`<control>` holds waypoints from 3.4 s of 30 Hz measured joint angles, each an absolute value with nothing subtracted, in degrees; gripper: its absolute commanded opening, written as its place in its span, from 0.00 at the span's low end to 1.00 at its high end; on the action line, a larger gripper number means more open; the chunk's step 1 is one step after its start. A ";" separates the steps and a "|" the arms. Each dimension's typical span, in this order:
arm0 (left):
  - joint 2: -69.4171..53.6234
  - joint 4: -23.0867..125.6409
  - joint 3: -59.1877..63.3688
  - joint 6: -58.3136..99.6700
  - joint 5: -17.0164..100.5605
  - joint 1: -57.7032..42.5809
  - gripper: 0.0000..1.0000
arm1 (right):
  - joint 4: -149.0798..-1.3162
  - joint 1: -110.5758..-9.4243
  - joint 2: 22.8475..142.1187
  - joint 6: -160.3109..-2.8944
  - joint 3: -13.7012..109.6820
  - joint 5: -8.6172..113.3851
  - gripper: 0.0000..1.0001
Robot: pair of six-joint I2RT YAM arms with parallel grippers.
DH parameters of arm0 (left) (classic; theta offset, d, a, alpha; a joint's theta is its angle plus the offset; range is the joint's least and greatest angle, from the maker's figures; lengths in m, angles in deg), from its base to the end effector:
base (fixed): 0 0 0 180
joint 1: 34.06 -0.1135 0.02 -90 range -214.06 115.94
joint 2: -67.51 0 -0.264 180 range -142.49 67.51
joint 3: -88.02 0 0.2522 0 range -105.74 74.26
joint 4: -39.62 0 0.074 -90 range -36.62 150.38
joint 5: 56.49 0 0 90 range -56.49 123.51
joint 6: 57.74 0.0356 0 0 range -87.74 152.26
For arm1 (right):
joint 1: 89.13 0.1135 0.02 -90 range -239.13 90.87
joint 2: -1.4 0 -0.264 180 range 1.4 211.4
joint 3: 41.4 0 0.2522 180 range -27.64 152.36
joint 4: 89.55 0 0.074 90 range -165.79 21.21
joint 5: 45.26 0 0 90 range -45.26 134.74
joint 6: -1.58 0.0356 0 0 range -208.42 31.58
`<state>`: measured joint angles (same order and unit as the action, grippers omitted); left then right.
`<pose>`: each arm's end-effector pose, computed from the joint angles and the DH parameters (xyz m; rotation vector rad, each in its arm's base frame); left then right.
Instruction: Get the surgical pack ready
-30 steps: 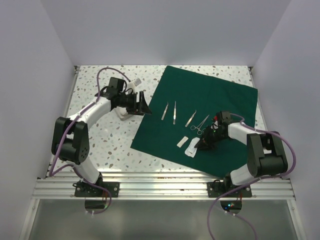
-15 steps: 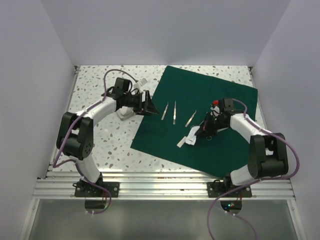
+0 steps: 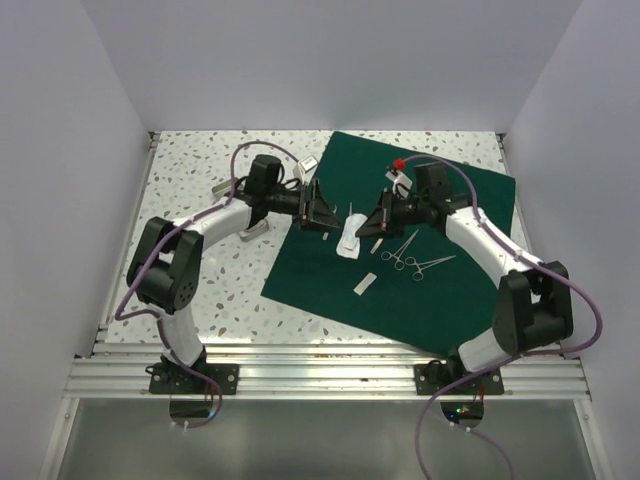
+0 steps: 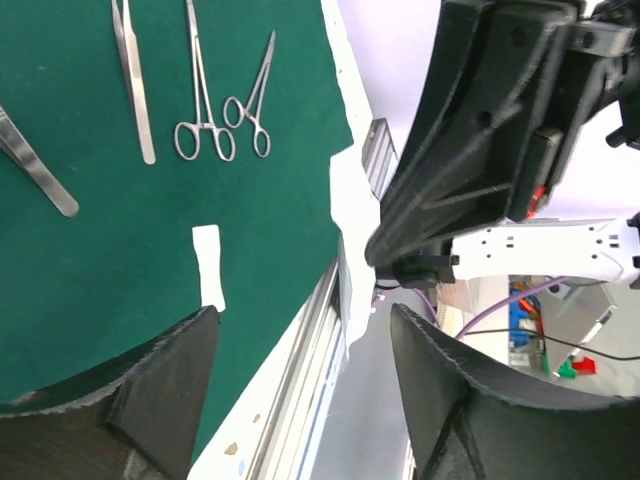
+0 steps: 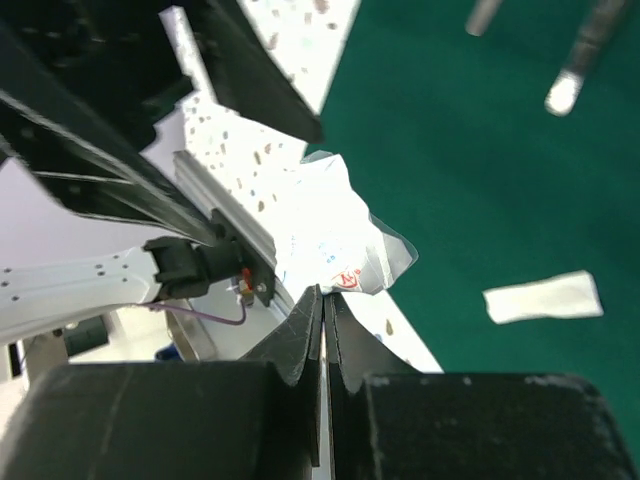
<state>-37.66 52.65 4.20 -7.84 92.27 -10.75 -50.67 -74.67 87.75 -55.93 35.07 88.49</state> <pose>0.3556 -0.1863 0.2243 0.3333 2.3286 -1.7052 0.3012 0.1031 0.2587 0.0186 2.5084 1.2852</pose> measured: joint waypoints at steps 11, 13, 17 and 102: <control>-39.75 47.14 4.31 -12.78 95.38 -10.75 0.49 | -52.02 -72.50 93.06 -53.89 40.45 89.65 0.00; -40.02 45.09 4.44 -14.00 96.23 -10.75 0.45 | -52.07 -72.35 93.87 -53.85 41.33 89.89 0.00; -40.72 42.03 4.66 -16.28 97.41 -10.75 0.33 | -52.13 -72.07 95.03 -53.83 42.75 90.70 0.00; -32.41 80.08 -1.42 3.31 61.94 -39.38 0.60 | -41.73 -71.13 100.53 -48.71 28.67 72.80 0.52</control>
<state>-32.41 80.08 -1.42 3.31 61.94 -39.38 -41.73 -71.13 100.53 -48.71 28.67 72.80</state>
